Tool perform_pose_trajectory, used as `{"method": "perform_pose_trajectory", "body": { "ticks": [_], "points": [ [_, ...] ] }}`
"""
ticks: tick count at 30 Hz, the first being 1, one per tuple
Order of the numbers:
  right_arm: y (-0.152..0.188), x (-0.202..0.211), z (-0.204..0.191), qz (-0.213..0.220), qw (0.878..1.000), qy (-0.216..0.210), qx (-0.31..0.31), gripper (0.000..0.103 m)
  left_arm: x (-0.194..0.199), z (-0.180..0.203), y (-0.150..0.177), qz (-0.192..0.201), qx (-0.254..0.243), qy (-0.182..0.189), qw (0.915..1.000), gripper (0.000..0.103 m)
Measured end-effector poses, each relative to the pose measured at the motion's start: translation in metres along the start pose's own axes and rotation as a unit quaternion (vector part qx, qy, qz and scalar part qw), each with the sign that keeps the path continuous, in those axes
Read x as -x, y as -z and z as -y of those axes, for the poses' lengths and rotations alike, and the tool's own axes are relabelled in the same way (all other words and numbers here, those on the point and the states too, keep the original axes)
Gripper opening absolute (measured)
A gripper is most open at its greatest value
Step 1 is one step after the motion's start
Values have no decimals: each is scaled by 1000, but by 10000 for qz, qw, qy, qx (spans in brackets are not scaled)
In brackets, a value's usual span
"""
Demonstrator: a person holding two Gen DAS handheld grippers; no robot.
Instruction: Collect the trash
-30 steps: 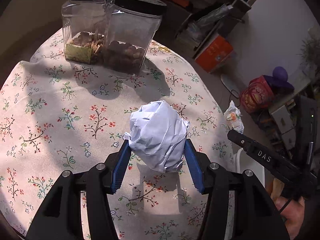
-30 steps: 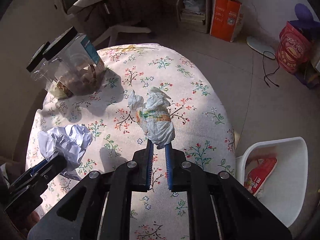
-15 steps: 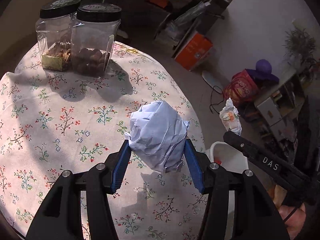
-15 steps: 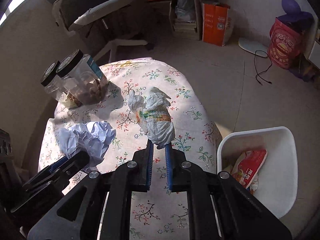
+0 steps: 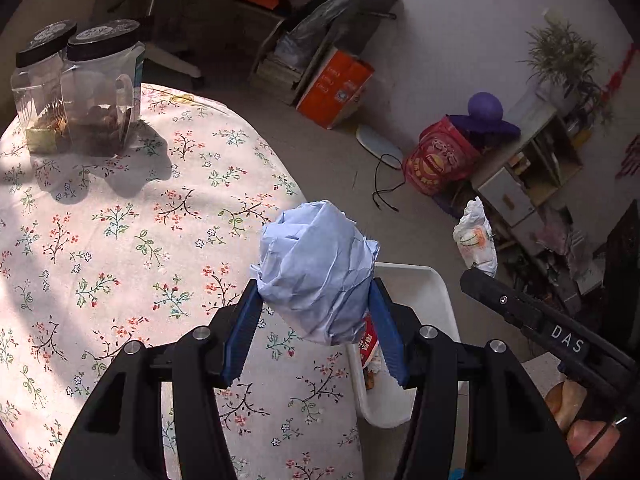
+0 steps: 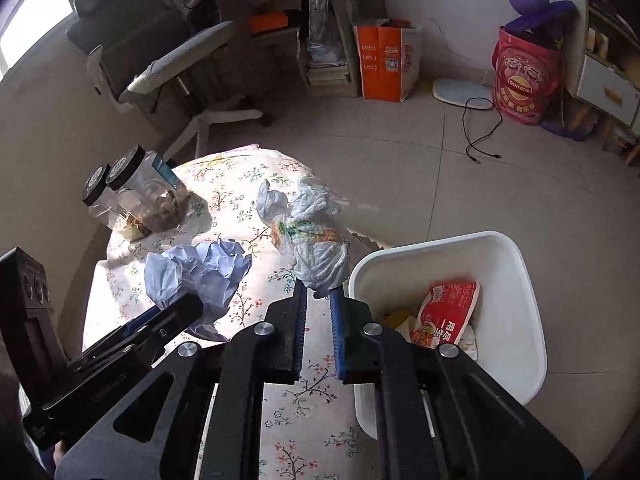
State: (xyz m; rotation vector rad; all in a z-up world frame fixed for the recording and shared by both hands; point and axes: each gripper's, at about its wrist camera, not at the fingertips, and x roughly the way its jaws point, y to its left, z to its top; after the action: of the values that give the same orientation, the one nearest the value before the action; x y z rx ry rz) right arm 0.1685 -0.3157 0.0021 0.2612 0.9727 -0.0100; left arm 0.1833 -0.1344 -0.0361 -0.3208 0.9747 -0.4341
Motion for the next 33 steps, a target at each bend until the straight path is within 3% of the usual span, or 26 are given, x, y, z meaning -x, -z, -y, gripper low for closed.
{"method": "perform_pose_trajectory", "body": {
  "ticks": [9, 12, 13, 14, 16, 25, 33],
  "points": [
    [17, 15, 66, -139, 9970, 381, -660, 11, -34, 70, 24, -290, -289, 652, 9970, 54],
    [22, 13, 78, -251, 9959, 480, -728, 13, -50, 82, 31, -478, -238, 975, 9938, 61],
    [24, 8, 83, -390, 9948, 570, -755, 19, -56, 85, 34, -568, -217, 953, 9936, 62],
    [27, 4, 89, -518, 9927, 711, -821, 32, -60, 85, 36, -630, -213, 873, 9940, 63],
    [32, 1, 101, -638, 9886, 914, -1013, 43, -64, 84, 39, -684, -316, 734, 9945, 65],
    [27, 19, 86, -324, 9920, 812, -906, 47, -36, 56, 29, -503, -310, 285, 9978, 65],
    [42, 64, 55, 220, 9966, 585, -538, 50, 17, 46, 31, -356, -668, -408, 9963, 67]
  ]
}}
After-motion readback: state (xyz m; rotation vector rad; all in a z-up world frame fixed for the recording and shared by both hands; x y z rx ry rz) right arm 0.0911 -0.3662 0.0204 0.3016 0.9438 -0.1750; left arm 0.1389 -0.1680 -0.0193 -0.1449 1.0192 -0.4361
